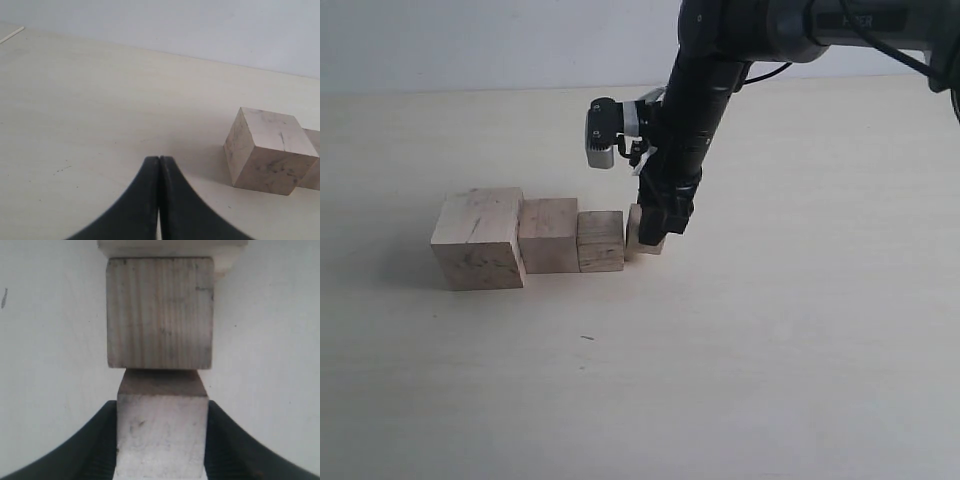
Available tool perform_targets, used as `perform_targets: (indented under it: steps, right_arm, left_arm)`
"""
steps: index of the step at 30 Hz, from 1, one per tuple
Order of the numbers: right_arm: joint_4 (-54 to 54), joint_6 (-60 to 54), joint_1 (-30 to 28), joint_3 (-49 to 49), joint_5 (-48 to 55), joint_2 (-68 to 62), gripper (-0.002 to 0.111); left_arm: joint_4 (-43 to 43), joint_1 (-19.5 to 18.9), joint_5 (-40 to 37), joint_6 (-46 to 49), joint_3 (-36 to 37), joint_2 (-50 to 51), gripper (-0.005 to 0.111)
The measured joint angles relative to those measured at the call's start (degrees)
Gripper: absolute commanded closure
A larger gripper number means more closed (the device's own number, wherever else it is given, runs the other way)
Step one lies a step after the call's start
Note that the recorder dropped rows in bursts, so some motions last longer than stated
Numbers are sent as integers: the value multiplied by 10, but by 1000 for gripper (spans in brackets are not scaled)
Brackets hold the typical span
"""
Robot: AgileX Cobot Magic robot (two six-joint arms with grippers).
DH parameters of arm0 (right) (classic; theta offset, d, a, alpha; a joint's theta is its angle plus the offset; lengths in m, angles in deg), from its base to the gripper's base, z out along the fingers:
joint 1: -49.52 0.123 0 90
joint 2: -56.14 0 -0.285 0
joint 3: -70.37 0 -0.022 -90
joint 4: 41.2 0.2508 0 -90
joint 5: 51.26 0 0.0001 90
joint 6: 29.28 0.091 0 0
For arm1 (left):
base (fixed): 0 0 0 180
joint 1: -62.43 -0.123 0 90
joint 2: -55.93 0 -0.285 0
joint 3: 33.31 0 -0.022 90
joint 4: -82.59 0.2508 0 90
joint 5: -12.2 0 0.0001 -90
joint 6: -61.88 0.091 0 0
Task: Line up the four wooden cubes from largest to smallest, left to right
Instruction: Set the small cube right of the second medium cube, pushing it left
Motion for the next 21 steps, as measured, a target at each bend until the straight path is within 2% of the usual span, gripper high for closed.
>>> perform_targets:
  steps: [21]
  right_arm:
    - [-31, 30, 19, 0, -11, -15, 108]
  left_arm:
    - [0, 0, 0, 0, 0, 0, 107]
